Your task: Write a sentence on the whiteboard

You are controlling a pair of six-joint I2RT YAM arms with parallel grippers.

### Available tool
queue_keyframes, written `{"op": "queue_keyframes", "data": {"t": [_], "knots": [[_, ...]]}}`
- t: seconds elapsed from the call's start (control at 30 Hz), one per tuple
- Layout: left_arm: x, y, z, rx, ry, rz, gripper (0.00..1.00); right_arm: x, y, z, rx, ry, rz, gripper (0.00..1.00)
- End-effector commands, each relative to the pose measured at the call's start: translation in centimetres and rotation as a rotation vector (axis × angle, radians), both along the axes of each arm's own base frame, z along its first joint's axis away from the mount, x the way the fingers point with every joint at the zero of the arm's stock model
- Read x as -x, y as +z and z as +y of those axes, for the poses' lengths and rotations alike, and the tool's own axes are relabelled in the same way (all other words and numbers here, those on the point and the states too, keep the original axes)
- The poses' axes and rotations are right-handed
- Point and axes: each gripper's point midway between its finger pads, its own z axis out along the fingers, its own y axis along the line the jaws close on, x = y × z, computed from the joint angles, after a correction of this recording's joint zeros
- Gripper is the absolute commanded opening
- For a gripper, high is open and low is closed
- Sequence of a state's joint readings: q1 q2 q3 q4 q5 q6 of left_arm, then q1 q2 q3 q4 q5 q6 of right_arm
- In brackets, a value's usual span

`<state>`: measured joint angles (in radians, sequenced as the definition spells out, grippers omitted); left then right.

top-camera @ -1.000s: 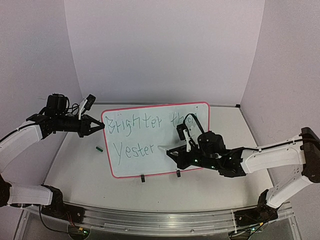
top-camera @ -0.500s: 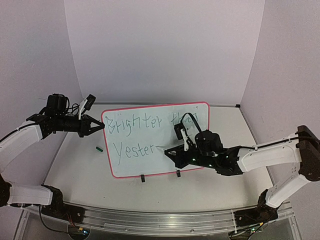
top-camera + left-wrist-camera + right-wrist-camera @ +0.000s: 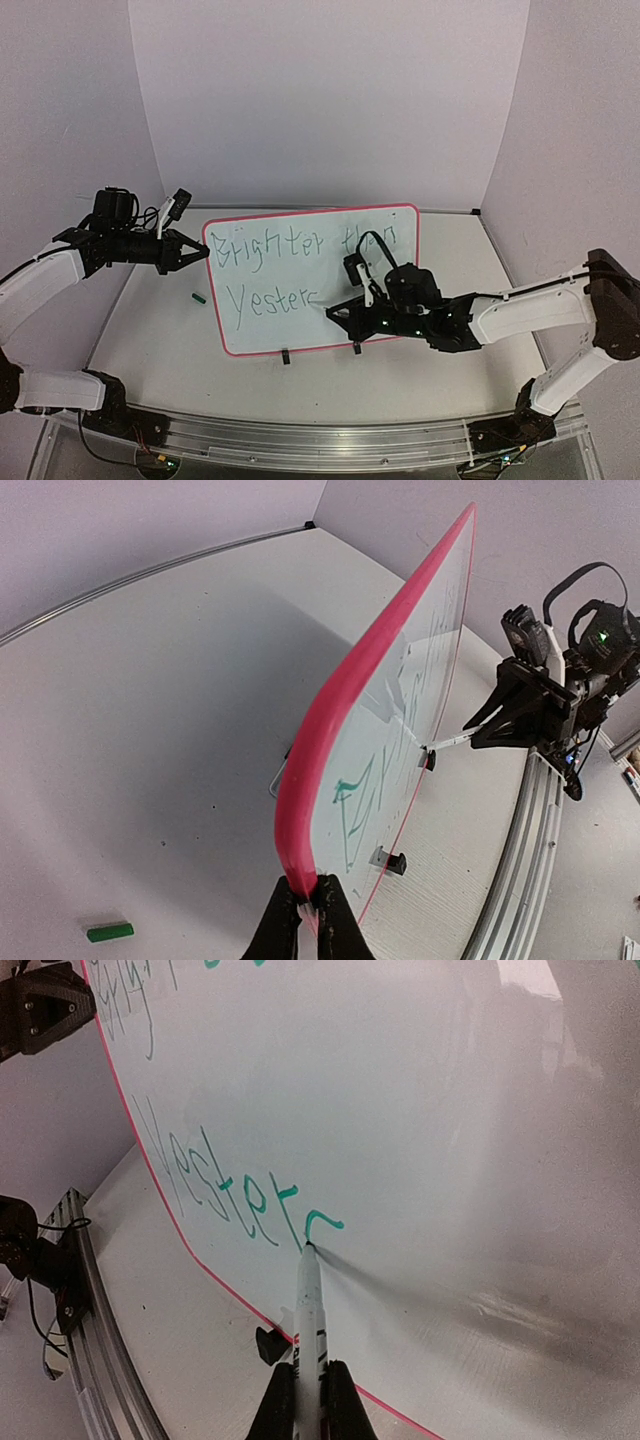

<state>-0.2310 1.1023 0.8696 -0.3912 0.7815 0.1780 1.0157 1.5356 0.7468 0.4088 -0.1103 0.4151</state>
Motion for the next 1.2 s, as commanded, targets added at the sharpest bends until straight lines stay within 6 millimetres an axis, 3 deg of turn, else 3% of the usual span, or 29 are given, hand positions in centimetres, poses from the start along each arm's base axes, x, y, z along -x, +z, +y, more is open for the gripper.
{"op": "queue_keyframes", "data": {"t": [0.0, 0.43, 0.6, 0.87, 1.17], "knots": [[0.9, -3.2, -0.2, -0.073, -0.017, 0.094, 0.00, -0.5, 0.7, -1.0, -0.014, -0.052, -0.014, 0.00], [0.9, -3.3, -0.2, -0.076, -0.015, 0.097, 0.00, -2.7, 5.8, -1.8, -0.053, -0.152, -0.167, 0.00], [0.9, -3.2, -0.2, -0.075, -0.015, 0.096, 0.00, -3.0, 6.8, -1.7, -0.058, -0.159, -0.197, 0.00], [0.9, -3.2, -0.2, -0.076, -0.015, 0.095, 0.00, -2.8, 6.1, -1.9, -0.058, -0.160, -0.180, 0.00], [0.9, -3.3, -0.2, -0.078, -0.016, 0.098, 0.00, -1.4, 2.9, -1.3, -0.044, -0.093, -0.074, 0.00]]}}
